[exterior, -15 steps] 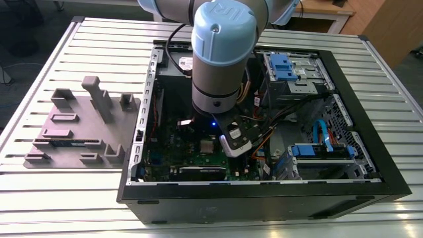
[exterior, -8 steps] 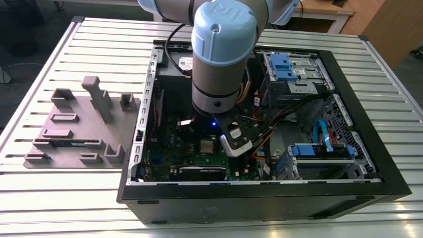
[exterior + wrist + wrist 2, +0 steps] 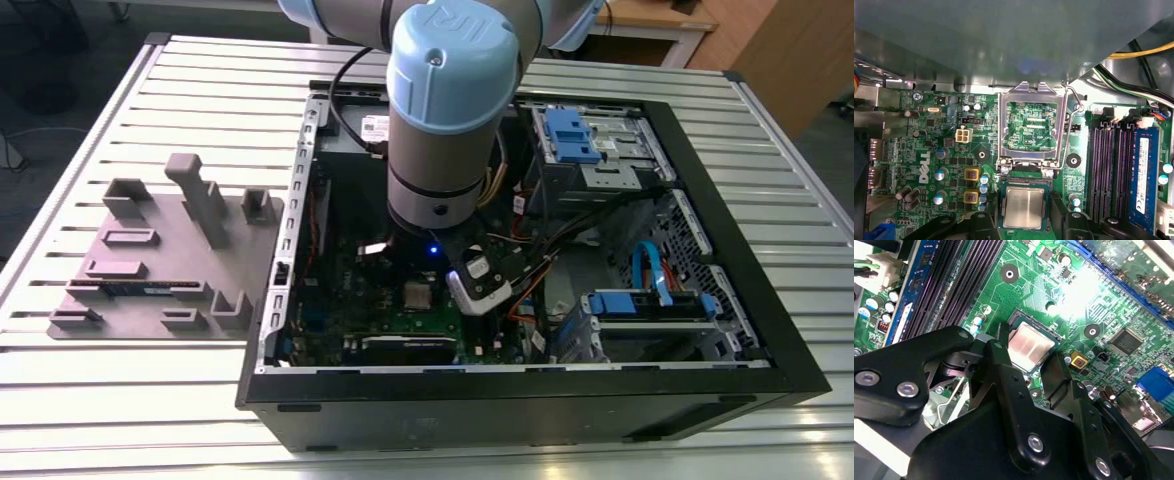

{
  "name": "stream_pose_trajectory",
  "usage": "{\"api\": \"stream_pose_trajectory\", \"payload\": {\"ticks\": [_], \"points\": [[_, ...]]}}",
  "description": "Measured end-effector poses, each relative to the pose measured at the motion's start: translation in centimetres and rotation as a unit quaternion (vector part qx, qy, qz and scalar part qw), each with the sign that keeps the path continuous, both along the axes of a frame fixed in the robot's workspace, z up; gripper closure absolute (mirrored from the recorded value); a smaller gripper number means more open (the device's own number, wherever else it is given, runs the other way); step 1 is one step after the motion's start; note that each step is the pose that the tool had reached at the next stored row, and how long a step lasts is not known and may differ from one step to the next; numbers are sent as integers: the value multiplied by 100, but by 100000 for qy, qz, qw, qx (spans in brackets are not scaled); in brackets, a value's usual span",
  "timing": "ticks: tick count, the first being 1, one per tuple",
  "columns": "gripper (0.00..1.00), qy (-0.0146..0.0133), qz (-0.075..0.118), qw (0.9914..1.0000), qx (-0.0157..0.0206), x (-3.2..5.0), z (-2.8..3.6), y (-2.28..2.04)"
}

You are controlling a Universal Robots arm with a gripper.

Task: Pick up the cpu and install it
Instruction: 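Place the cpu into insertion slot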

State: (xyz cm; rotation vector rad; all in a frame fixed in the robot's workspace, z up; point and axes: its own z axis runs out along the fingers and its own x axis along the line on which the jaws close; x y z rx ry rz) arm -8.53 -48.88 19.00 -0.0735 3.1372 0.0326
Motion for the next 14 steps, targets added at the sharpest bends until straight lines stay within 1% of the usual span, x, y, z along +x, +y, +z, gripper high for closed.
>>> {"api": "stream_pose_trajectory", "payload": {"ticks": [9,10,14], "points": [[49,5,37,100000,-11,-1,1,0],[54,4,41,100000,-9,0,1,0],[54,0,64,100000,-2,0,0,0]]}}
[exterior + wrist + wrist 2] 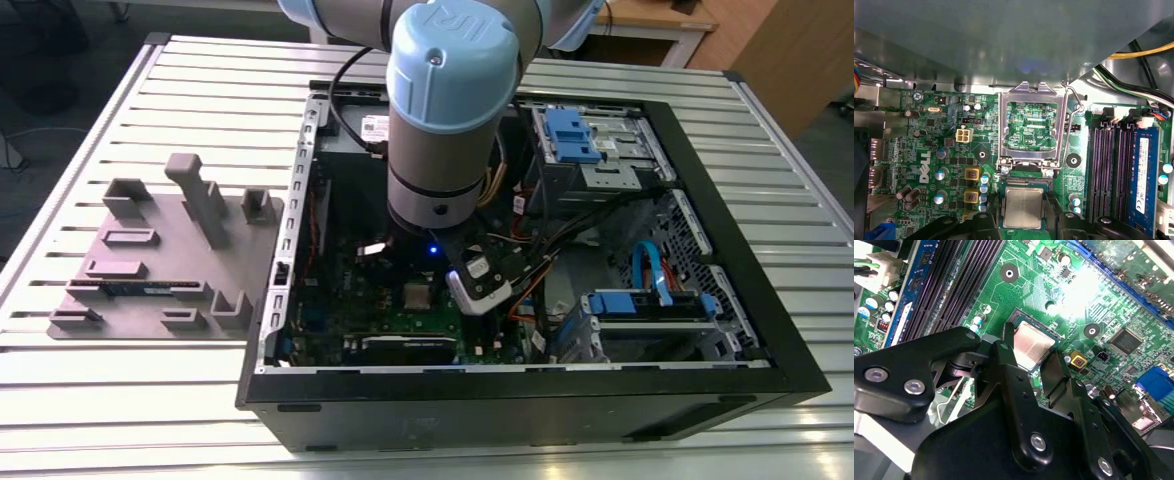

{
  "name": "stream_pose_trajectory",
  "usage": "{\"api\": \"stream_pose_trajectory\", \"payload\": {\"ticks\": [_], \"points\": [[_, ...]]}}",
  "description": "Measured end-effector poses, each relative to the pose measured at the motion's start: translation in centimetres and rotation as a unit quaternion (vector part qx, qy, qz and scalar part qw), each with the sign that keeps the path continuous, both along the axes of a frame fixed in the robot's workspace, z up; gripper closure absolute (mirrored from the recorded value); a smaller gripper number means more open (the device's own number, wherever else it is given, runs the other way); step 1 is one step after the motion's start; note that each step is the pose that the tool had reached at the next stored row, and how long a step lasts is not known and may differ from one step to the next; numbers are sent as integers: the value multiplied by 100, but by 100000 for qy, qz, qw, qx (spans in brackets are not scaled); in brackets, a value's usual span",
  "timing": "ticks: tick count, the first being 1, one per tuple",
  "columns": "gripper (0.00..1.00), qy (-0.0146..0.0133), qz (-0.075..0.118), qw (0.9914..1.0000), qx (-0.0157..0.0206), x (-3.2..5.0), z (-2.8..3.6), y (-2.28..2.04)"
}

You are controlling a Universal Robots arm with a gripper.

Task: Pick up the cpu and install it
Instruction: 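Place the cpu into insertion slot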

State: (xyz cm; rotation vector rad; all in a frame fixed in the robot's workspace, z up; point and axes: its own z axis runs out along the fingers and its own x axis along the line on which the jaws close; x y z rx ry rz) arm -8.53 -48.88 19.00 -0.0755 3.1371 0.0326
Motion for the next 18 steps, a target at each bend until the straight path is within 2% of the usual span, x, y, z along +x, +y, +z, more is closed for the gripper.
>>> {"api": "stream_pose_trajectory", "payload": {"ticks": [8,13,18], "points": [[55,-6,50,100000,13,0,2,0],[55,-4,54,100000,7,0,31,0],[55,0,77,100000,0,0,34,0]]}}
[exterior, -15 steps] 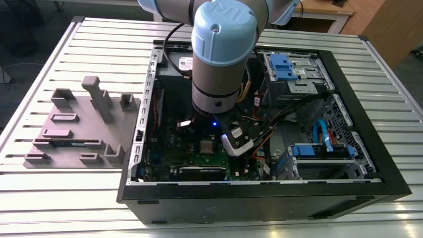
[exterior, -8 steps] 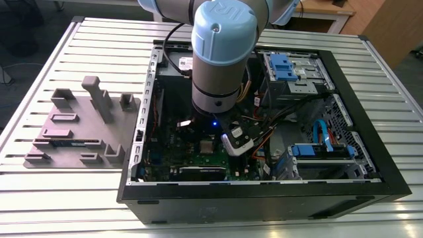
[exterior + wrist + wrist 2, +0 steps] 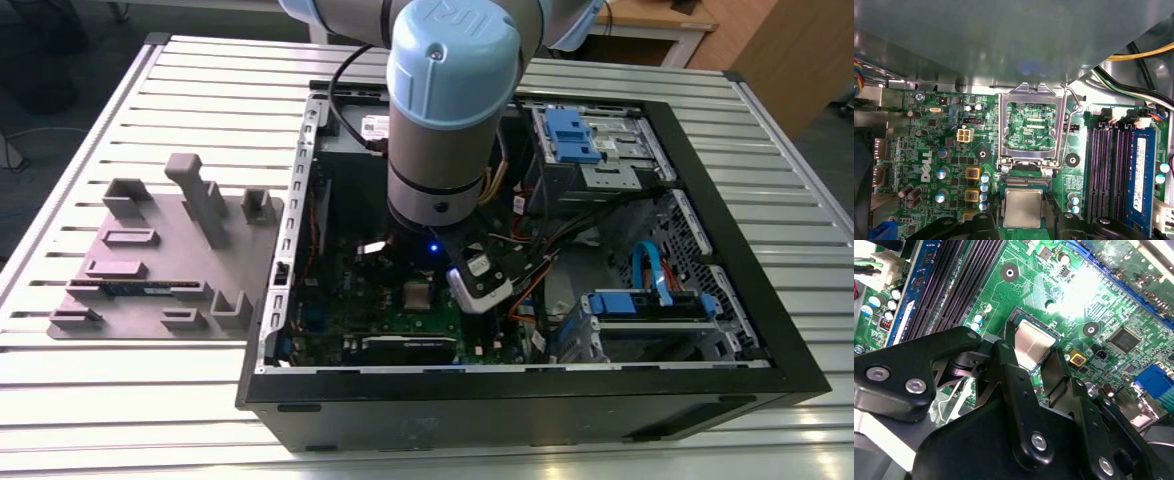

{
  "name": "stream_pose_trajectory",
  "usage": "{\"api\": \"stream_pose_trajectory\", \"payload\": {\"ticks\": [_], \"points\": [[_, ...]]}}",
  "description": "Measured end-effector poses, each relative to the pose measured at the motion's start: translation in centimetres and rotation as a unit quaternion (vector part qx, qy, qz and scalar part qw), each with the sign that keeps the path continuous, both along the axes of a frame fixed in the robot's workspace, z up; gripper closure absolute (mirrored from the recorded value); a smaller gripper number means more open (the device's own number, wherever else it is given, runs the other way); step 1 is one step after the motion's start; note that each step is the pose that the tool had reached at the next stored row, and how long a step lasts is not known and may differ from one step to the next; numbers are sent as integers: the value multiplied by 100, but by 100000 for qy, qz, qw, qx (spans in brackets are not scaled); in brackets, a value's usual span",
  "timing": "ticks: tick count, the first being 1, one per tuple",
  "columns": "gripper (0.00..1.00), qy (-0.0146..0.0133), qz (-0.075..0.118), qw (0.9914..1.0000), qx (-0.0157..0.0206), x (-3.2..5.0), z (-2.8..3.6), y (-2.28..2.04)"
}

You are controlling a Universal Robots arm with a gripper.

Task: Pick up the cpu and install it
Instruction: 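Place the cpu into insertion slot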

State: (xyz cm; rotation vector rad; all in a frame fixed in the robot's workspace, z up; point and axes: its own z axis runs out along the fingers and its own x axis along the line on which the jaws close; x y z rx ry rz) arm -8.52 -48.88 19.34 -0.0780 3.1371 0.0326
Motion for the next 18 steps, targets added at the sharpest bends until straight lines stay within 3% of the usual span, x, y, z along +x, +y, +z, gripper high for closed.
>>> {"api": "stream_pose_trajectory", "payload": {"ticks": [18], "points": [[55,1,918,99996,108,23,-4,1]]}}
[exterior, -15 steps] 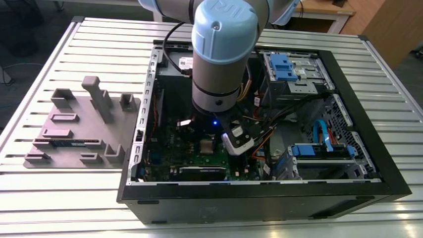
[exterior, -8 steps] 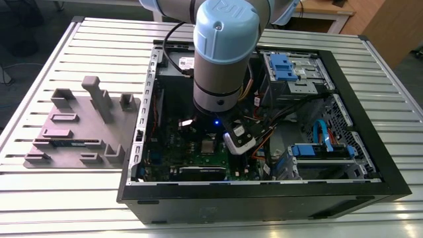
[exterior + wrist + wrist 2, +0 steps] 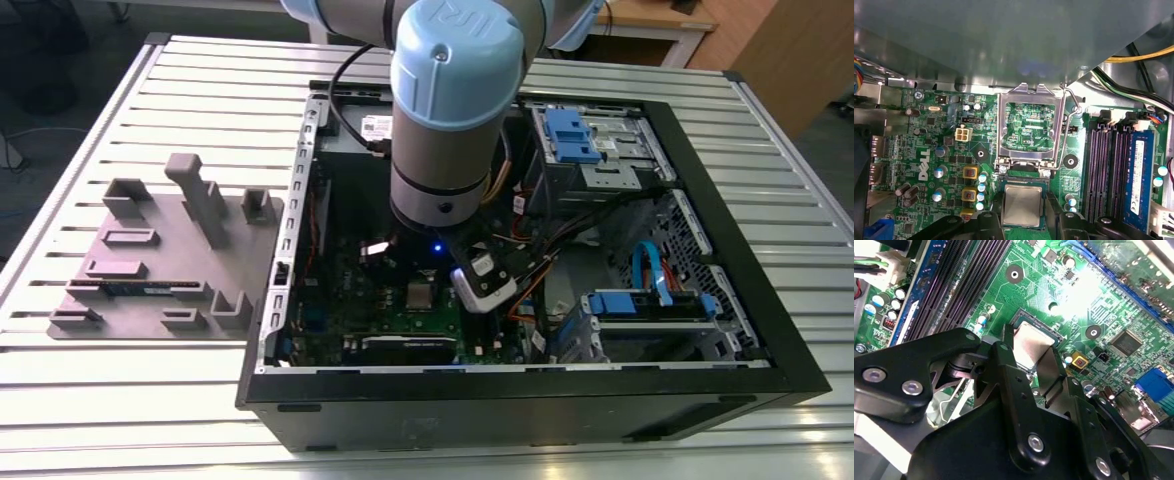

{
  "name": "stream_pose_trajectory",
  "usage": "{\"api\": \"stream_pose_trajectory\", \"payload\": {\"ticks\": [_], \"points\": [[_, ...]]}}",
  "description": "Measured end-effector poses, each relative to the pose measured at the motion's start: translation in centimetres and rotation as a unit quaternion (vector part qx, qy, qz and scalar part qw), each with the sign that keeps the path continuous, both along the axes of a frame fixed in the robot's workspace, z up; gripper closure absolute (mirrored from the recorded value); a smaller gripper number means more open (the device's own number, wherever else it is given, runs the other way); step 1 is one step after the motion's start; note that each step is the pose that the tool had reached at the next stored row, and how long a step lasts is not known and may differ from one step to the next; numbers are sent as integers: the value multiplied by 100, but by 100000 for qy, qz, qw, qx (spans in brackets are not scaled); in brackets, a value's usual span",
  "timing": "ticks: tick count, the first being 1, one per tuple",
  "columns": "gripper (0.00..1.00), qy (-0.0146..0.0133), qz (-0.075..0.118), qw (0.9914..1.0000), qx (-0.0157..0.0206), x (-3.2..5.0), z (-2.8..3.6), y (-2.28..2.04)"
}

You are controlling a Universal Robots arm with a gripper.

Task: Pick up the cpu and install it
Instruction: 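Place the cpu into insertion slot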

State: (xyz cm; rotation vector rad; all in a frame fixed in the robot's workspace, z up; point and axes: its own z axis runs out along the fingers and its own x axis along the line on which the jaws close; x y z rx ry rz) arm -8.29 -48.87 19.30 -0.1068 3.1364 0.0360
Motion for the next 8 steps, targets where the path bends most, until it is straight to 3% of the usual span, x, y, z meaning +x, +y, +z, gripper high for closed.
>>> {"api": "stream_pose_trajectory", "payload": {"ticks": [8], "points": [[55,1,1,100000,-3,0,1,-2]]}}
